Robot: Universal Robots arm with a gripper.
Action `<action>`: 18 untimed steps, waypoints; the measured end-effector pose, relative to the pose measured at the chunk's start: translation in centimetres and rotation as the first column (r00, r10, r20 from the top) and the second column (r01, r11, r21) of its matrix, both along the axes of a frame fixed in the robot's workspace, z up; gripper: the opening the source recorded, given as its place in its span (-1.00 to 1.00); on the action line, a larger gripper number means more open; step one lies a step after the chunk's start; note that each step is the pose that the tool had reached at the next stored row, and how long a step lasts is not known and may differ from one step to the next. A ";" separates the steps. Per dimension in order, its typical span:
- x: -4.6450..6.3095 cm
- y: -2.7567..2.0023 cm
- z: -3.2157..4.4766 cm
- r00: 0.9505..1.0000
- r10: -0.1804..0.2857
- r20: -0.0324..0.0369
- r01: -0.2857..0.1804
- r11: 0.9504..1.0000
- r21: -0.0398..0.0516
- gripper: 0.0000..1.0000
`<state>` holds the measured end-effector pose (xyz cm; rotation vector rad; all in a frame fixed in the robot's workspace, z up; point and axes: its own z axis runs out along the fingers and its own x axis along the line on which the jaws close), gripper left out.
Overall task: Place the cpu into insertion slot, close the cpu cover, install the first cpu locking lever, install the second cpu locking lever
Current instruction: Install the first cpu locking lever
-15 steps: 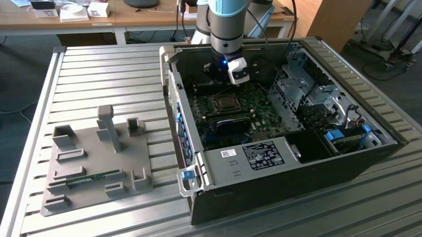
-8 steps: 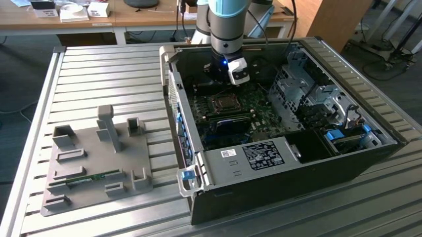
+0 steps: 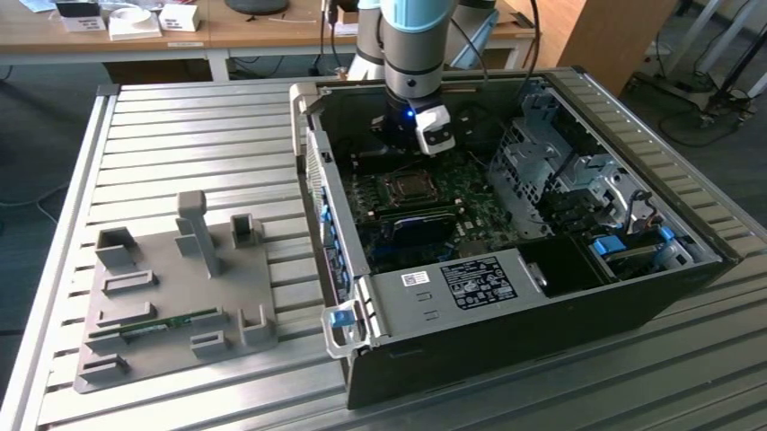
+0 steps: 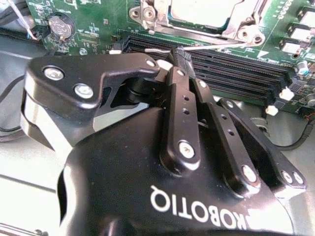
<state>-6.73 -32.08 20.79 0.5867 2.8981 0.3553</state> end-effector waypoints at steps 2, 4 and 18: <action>0.1 0.03 -0.03 1.000 0.000 0.000 0.000 1.000 -0.001 -0.79; 0.1 0.06 -0.06 1.000 0.000 0.000 0.000 1.000 -0.001 -0.79; 0.4 0.07 -0.07 1.000 0.000 0.000 0.000 1.000 -0.005 -0.79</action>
